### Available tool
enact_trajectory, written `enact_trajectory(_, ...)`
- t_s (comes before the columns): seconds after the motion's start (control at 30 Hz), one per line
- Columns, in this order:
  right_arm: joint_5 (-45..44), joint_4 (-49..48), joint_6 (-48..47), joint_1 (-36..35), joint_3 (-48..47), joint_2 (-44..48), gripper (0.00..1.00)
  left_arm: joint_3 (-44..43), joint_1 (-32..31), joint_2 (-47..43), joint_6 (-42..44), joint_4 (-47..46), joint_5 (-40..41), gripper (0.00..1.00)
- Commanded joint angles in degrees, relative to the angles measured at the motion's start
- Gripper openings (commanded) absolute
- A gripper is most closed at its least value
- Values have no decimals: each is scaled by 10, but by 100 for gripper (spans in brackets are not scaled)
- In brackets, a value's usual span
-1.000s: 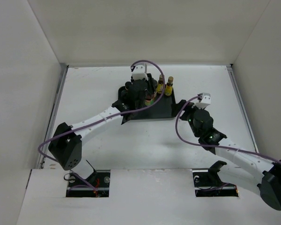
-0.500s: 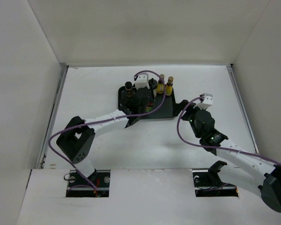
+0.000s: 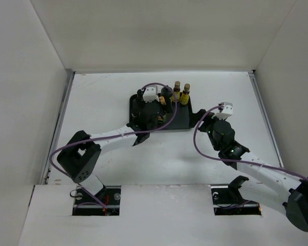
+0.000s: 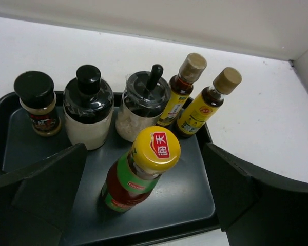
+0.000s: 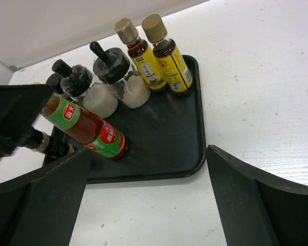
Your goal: Organize the condiment bottles
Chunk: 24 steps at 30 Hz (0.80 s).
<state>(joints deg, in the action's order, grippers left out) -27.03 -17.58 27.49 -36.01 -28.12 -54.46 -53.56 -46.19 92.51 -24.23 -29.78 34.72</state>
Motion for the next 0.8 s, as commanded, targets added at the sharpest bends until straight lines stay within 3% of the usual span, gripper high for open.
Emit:
enact_trajectory(0.0,-13,-24,7,0,-2,1,100,6,-5,-91,5,-41,11,100)
enact_trajectory(0.23,-14,-23,9,4,-3,-6,100,116,28,-324,25,-24,41,100)
enact_trajectory(0.4,-34,-12,13,11,-7,-12,100,289,94,-507,-27,21,132,100)
enact_trajectory(0.5,-71,6,24,20,-8,-10,100,365,141,-578,-79,99,163,100)
enact_trajectory(0.63,-102,17,42,34,-4,-9,100,372,214,-572,-144,218,125,100)
enact_trajectory(0.77,-97,20,58,48,-4,-21,100,356,298,-456,-187,230,-10,100)
